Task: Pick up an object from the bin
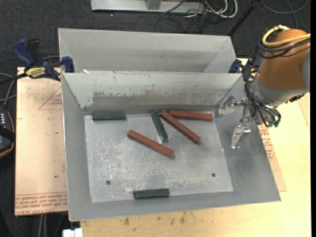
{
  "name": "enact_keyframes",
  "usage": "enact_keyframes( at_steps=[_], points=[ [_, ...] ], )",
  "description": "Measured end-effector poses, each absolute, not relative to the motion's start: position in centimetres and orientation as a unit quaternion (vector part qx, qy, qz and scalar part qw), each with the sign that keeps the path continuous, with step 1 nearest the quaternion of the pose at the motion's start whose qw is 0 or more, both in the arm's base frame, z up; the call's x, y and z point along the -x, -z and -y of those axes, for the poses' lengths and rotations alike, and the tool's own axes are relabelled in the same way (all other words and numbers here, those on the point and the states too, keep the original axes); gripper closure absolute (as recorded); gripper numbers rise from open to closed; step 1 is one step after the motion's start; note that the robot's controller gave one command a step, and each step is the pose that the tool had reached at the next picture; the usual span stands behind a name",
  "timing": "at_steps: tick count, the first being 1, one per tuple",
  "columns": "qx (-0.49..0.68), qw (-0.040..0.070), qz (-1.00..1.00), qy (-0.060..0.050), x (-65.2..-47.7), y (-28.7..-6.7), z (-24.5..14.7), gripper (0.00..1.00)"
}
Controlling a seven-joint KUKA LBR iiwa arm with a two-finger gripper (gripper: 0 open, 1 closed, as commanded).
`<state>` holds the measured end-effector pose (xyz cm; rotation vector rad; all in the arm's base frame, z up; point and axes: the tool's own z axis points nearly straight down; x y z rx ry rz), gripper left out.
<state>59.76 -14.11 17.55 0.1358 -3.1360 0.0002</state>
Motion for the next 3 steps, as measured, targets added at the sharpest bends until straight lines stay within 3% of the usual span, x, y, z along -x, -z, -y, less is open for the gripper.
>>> enact_keyframes(
  at_steps=[1,2,3],
  points=[
    [-0.068,-0.006,0.998,-0.001,-62.2,-13.6,11.2,0.00],
    [-0.036,-0.002,0.999,0.001,-60.5,-8.0,8.0,0.00],
    [-0.028,-0.002,1.000,0.000,-60.5,-7.9,7.8,1.00]
  ],
)
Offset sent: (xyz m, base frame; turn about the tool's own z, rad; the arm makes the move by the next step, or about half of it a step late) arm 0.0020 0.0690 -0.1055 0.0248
